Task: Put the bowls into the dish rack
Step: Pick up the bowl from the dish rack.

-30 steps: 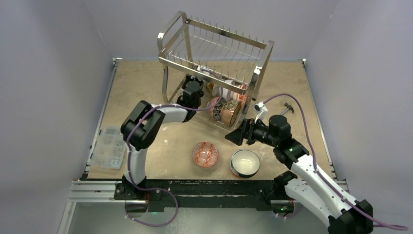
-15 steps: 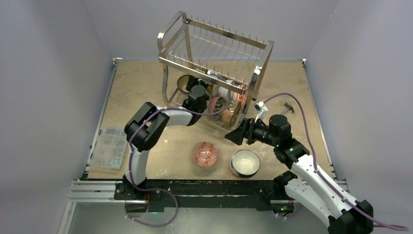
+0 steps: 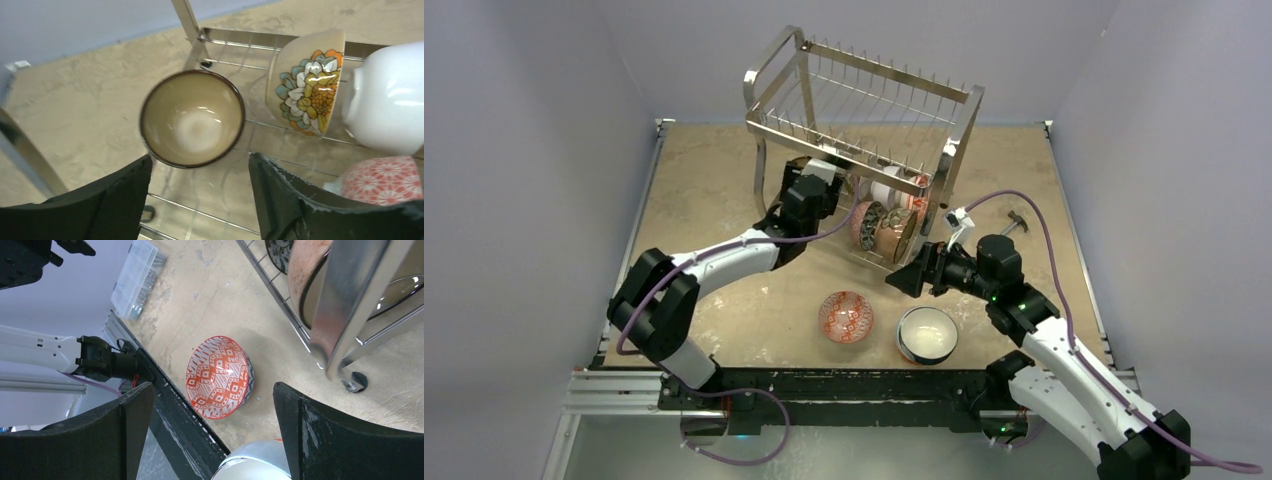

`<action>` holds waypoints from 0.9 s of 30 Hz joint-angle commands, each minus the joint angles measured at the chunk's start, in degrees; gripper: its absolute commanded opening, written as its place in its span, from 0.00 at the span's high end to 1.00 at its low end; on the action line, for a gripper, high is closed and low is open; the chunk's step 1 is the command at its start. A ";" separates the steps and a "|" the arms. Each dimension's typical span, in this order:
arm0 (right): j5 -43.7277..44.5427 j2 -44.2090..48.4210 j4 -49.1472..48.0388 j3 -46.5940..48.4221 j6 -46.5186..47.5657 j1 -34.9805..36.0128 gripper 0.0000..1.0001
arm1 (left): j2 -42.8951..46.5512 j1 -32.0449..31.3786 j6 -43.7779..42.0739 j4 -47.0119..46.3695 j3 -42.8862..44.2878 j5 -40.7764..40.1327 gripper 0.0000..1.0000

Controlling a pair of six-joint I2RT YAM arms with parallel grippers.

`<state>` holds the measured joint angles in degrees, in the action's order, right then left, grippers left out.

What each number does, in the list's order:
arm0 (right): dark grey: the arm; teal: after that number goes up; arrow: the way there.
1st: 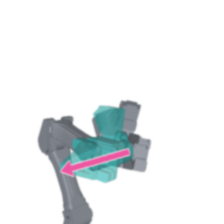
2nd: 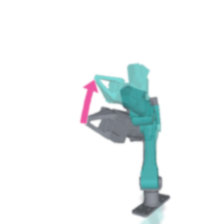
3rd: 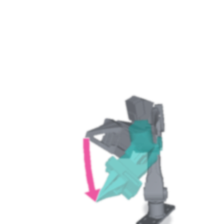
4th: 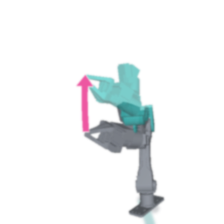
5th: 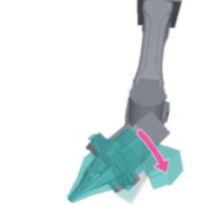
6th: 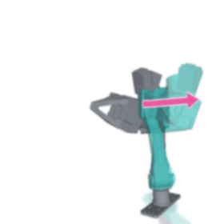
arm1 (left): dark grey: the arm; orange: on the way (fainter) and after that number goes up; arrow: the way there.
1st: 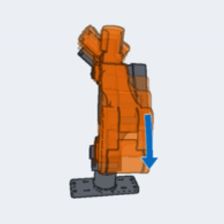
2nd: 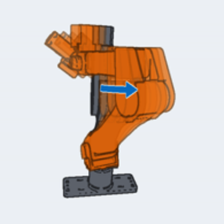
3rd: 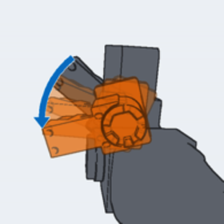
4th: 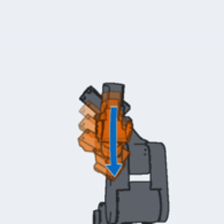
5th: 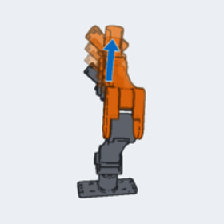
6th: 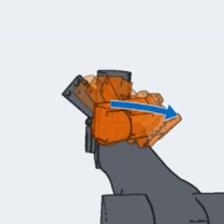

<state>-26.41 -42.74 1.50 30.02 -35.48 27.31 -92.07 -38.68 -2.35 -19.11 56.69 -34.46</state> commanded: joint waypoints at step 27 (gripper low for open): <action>0.66 -0.42 -0.18 1.11 1.62 0.17 0.09 | -10.46 14.88 75.05 0.47 -0.10 15.35 0.61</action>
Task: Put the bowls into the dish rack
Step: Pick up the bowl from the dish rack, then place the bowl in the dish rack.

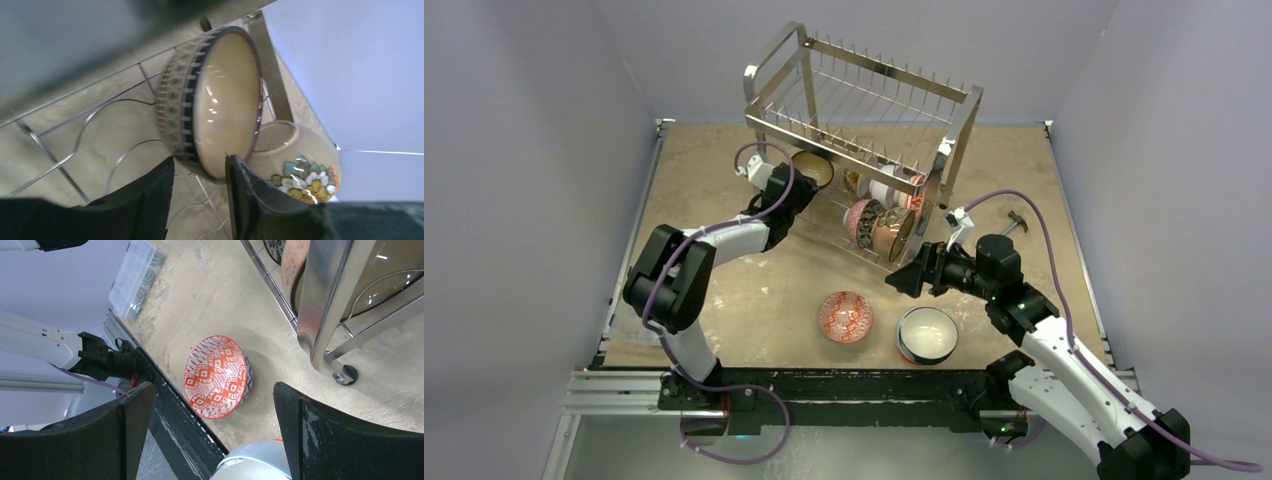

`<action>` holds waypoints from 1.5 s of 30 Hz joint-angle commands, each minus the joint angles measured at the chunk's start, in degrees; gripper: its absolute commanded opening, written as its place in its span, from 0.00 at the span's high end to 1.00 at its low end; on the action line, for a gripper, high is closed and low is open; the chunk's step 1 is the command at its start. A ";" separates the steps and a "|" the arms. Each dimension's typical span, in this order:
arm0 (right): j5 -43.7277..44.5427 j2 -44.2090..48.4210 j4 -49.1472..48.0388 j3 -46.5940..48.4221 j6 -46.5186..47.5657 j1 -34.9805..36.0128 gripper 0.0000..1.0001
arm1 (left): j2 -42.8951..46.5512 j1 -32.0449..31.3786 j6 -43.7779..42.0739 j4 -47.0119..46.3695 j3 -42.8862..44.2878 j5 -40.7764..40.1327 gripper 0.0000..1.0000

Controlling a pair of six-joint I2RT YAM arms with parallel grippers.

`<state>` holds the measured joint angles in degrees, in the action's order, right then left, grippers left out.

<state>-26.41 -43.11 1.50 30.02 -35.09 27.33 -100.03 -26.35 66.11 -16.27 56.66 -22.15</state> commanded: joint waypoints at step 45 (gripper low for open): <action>-7.38 -5.19 -13.19 -2.56 -2.73 0.10 0.05 | 34.40 -42.48 -13.93 17.67 -12.99 -10.45 1.00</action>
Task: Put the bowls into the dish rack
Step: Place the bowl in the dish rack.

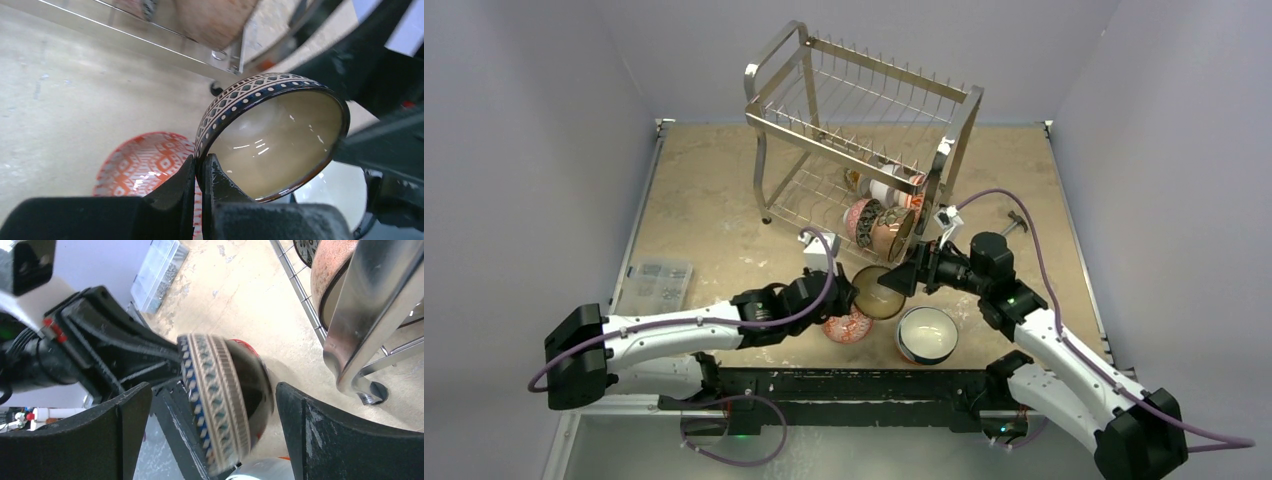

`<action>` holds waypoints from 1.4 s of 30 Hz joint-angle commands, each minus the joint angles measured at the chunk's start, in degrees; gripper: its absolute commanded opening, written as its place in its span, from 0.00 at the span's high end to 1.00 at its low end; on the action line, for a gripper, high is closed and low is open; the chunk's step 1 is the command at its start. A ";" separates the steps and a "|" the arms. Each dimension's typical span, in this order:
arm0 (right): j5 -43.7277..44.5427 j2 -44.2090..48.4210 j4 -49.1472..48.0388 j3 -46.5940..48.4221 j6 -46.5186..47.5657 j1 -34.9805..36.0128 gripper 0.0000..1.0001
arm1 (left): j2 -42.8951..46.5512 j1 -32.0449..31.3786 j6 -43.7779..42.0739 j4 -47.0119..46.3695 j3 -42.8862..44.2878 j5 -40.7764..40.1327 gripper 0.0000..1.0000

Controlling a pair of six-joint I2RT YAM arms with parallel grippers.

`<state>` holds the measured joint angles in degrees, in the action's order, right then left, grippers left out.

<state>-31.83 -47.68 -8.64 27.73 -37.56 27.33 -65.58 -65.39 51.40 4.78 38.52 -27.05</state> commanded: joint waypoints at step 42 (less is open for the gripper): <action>2.13 0.13 -0.63 1.97 3.07 0.10 1.00 | -3.60 14.57 17.85 -24.83 -4.40 48.91 0.02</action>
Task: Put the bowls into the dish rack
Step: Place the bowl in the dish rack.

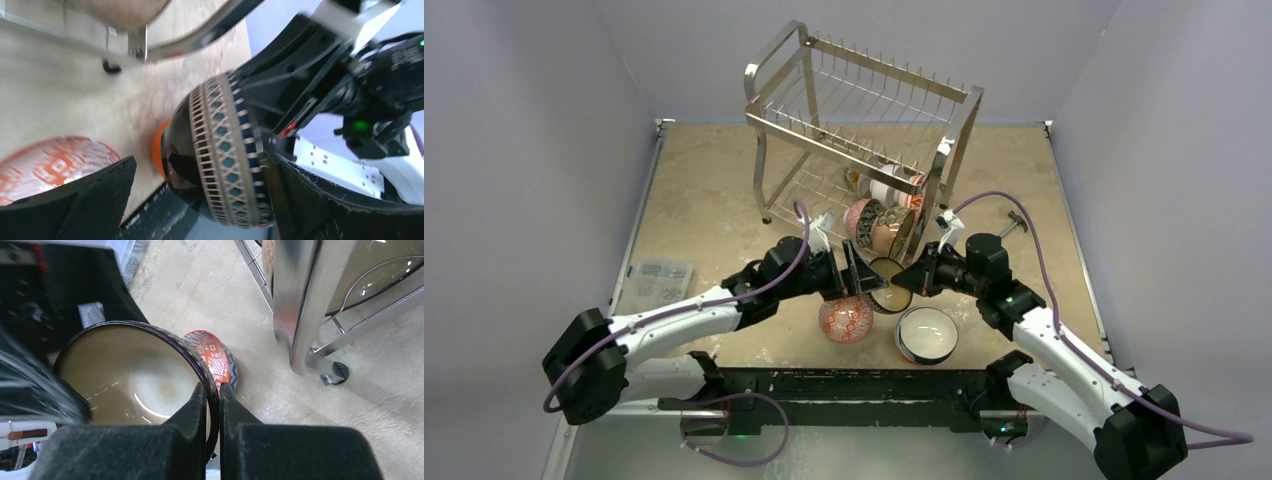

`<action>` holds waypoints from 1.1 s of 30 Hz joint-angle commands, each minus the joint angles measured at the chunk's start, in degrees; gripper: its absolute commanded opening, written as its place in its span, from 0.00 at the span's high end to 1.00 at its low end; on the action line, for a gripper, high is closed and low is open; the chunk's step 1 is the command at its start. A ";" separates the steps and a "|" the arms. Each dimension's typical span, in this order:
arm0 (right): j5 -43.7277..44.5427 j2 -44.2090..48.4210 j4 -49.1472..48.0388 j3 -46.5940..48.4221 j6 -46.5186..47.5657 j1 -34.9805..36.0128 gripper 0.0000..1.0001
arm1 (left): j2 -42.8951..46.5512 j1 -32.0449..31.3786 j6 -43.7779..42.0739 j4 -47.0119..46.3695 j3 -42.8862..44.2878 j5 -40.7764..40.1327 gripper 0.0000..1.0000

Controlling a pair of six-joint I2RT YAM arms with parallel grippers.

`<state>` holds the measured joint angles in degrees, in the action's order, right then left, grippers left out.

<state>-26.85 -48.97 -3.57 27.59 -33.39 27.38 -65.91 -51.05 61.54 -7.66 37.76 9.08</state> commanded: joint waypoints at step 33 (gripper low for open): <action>-2.42 0.31 -4.28 3.09 -0.63 0.05 0.76 | -11.71 -0.62 9.74 -19.51 -0.91 16.04 0.74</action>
<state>-27.57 -49.80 -3.60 27.68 -31.46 27.51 -79.24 -51.51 71.79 -19.86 36.49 21.76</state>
